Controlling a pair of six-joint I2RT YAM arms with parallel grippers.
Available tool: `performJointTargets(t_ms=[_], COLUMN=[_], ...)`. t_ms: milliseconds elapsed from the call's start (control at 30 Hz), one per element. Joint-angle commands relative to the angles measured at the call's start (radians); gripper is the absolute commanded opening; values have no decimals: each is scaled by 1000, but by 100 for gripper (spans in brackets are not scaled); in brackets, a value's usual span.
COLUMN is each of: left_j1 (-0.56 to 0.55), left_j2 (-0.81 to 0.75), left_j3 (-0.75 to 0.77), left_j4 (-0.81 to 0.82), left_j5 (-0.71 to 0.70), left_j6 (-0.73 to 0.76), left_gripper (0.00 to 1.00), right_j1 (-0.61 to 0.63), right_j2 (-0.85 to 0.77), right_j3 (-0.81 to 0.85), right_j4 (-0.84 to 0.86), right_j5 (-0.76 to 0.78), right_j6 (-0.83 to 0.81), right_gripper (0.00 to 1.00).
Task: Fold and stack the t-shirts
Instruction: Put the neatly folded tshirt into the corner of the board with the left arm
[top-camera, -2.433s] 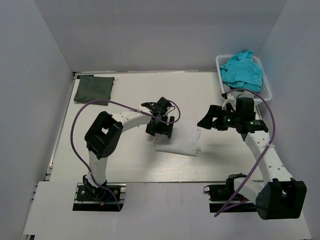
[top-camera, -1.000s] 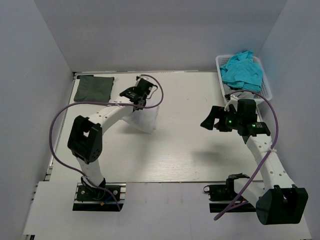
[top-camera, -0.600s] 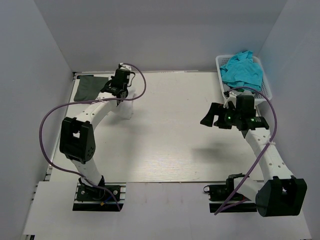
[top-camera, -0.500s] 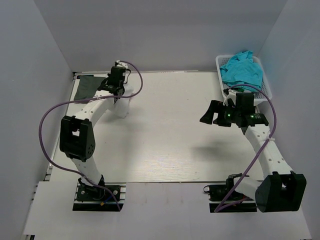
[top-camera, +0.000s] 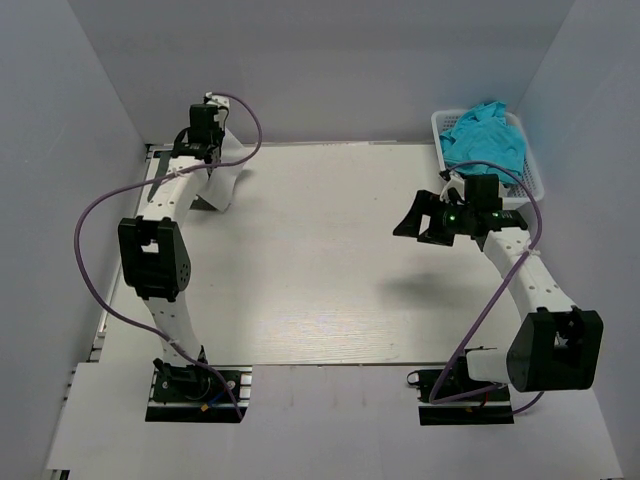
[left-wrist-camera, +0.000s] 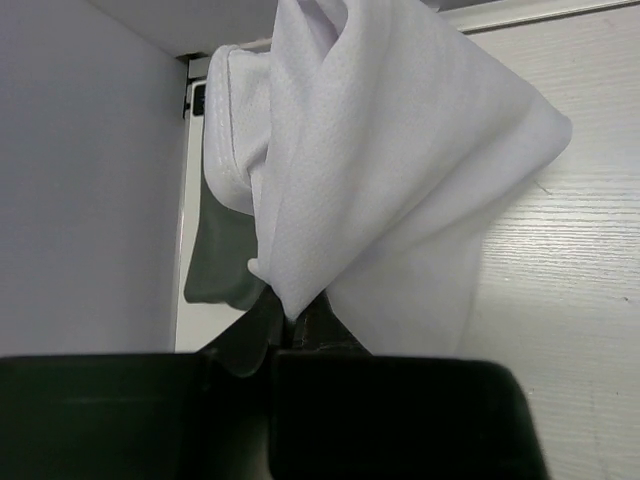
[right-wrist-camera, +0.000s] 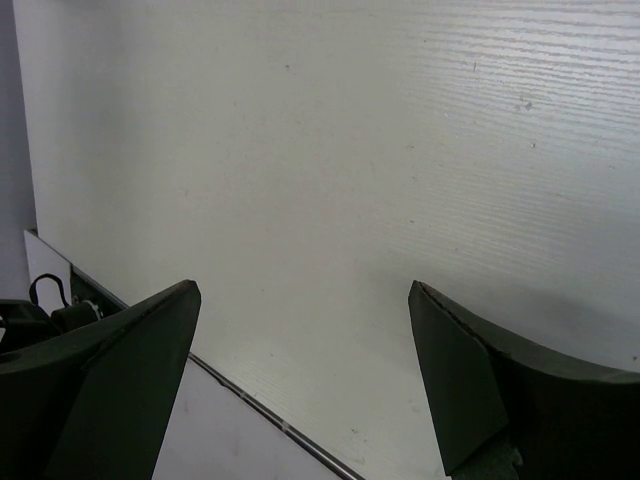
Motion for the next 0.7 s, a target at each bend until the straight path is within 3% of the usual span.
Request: performJointTargets(t_ms=[0, 200, 667], left_j1=[29, 63, 174], left_j2=[-21, -1, 119], left_j3=[70, 99, 182], left_j4=[-21, -42, -31], left_j5=[86, 150, 153], left_j6=[17, 28, -15], left_gripper=[0, 0, 0], right_j1=[3, 3, 3], right_j2=[15, 62, 117], right_j3=[64, 98, 153], right_j4=[42, 43, 39], right_j5=[-21, -42, -59], right_j6=[22, 29, 38], right_gripper=[91, 91, 91])
